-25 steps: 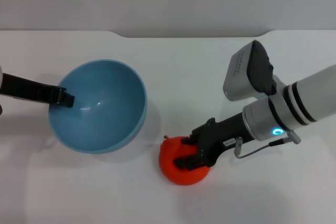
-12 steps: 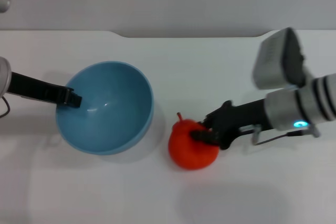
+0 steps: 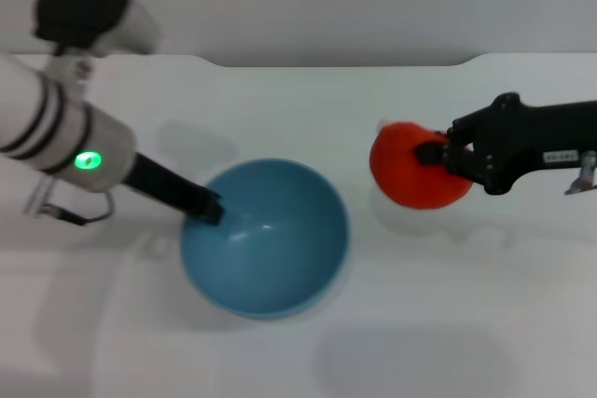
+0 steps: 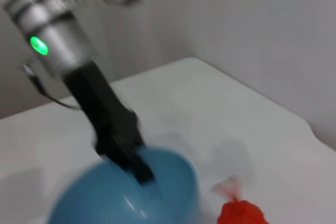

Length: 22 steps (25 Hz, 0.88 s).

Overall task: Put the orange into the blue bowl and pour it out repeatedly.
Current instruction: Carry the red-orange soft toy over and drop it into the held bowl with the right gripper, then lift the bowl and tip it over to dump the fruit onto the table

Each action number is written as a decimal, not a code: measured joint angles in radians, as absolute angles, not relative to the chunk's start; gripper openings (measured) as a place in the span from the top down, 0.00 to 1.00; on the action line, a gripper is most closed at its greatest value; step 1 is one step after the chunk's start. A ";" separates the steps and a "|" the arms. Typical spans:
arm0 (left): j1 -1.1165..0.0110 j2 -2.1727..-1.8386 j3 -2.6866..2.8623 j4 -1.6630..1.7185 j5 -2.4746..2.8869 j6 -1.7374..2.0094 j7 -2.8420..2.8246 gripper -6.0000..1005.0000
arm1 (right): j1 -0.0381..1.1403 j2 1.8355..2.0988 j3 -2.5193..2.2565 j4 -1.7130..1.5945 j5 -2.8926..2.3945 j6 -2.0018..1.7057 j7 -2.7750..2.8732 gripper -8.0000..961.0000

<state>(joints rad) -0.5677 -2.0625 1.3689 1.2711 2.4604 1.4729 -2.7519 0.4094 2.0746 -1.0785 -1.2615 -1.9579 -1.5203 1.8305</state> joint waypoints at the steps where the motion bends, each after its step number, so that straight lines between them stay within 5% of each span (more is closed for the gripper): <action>1: -0.585 -2.064 1.400 1.254 2.460 1.459 -2.763 1.00 | 0.409 2.075 -1.075 -1.285 -1.949 -1.542 1.830 0.97; 17: -0.684 -2.070 1.593 1.224 2.423 1.373 -2.868 1.00 | 0.475 2.071 -1.243 -1.301 -2.000 -1.620 1.832 0.96; 22: -0.682 -2.067 1.594 1.231 2.430 1.339 -2.859 1.00 | 0.463 2.073 -1.191 -1.344 -2.006 -1.608 1.896 0.76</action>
